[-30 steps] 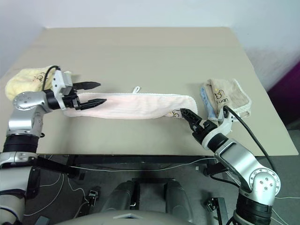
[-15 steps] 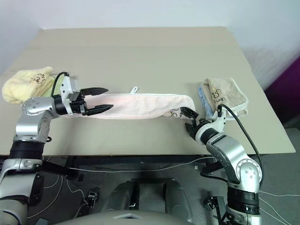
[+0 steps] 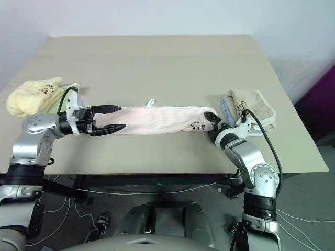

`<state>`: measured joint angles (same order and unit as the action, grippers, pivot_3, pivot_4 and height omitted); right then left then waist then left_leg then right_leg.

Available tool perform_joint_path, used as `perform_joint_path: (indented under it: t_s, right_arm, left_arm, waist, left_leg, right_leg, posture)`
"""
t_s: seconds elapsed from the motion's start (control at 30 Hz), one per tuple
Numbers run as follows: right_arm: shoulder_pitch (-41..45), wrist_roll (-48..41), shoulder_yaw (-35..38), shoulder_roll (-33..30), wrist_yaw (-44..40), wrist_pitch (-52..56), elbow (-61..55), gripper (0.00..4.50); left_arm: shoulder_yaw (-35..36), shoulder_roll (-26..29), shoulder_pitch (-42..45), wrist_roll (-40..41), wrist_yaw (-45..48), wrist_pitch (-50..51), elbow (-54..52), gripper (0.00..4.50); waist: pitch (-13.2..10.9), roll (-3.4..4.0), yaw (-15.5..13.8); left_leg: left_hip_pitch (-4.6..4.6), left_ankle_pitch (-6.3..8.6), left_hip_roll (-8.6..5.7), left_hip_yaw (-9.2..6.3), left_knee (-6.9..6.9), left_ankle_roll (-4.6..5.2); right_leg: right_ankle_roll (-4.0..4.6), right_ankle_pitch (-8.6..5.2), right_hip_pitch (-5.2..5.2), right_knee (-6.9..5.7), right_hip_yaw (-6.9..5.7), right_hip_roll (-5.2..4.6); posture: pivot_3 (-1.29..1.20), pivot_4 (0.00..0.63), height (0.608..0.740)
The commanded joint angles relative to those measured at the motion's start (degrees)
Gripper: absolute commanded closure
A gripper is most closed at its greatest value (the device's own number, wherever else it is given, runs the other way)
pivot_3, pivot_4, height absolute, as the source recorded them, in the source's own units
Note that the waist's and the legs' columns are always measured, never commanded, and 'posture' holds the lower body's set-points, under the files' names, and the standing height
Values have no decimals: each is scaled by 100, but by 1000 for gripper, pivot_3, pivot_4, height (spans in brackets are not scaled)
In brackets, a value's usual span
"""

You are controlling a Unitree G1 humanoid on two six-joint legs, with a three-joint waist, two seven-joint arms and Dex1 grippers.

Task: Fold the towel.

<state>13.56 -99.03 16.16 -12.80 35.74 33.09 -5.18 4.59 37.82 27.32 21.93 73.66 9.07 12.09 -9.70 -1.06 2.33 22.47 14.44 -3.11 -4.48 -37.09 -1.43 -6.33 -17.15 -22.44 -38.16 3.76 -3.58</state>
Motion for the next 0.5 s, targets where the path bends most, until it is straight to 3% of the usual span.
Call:
perform_joint_path:
  t_s: [0.03,0.3,0.5]
  right_arm:
    - [-8,232,211,72,85,-155,-20,1563]
    - [-162,348,517,77,138,-287,-438,4355]
    - [-227,-10,752,-560,-177,69,-1060,4474]
  left_arm:
    - [2,76,19,92,20,28,-286,934]
    - [-33,53,31,94,5,42,-273,934]
    - [-42,43,13,97,4,12,-240,934]
  waist:
    - [0,0,1]
    - [-3,5,1]
    - [-9,14,-14]
  left_leg:
    - [1,0,0,0,1,0]
    - [8,0,0,0,15,0]
    - [12,1,-2,0,14,1]
  right_leg:
    - [0,0,-1,0,0,-1]
    - [0,-1,-13,7,3,-6]
    - [0,-1,-13,9,2,-9]
  posture:
    - [0,150,740]
    - [0,150,740]
    - [0,150,740]
